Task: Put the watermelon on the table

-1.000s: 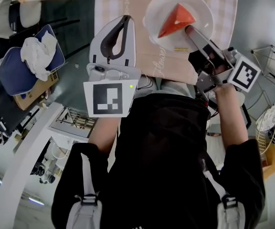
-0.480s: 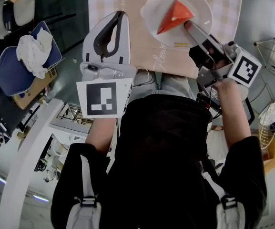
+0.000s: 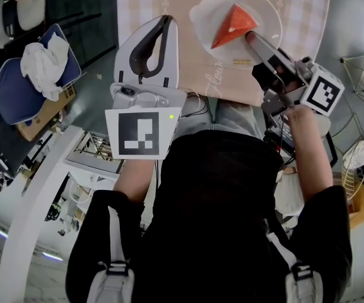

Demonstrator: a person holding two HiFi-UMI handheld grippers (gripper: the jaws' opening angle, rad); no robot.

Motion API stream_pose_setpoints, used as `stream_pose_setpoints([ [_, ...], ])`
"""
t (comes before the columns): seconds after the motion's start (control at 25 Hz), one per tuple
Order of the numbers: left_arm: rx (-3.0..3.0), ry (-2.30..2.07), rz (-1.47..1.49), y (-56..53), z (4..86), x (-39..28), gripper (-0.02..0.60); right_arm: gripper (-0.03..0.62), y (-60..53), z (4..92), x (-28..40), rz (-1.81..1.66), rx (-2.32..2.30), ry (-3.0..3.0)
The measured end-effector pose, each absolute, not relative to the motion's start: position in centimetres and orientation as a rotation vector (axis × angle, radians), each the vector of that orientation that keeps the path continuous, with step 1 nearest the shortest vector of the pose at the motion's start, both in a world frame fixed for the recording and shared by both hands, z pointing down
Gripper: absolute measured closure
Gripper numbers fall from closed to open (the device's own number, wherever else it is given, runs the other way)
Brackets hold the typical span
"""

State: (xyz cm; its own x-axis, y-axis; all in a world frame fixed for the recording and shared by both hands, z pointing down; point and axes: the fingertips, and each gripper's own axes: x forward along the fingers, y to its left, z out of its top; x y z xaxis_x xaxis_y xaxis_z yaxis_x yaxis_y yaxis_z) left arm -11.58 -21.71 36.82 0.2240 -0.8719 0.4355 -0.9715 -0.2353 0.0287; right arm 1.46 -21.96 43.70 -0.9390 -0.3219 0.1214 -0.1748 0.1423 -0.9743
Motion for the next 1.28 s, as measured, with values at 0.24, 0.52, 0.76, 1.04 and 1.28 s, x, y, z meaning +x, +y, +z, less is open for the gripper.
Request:
stream_pose_setpoints([
  [0.24,2.186,-1.725,0.510,-22.7,38.5,-12.8,0.571,0.574,-22.2,46.5,1.0,-1.922,-0.496,2.304],
  [0.52,2.183,-1.700,0.510,-23.4,39.7,-12.1,0.571,0.574,-22.3,50.2,1.5,-1.949,-0.508,2.294],
  [0.76,2.172,-1.665,0.552,-23.3,40.9,-11.9,0.571,0.574,-21.9,51.8,1.2,-1.973,-0.488,2.321],
  [1.04,2.179,-1.660,0.542,-23.5,41.5,-11.6,0.571,0.574,-21.6,53.7,1.3,-2.009,-0.505,2.308],
  [1.28,2.188,-1.634,0.551,-23.5,42.4,-11.1,0.571,0.574,-21.5,55.0,1.3,-2.027,-0.523,2.298],
])
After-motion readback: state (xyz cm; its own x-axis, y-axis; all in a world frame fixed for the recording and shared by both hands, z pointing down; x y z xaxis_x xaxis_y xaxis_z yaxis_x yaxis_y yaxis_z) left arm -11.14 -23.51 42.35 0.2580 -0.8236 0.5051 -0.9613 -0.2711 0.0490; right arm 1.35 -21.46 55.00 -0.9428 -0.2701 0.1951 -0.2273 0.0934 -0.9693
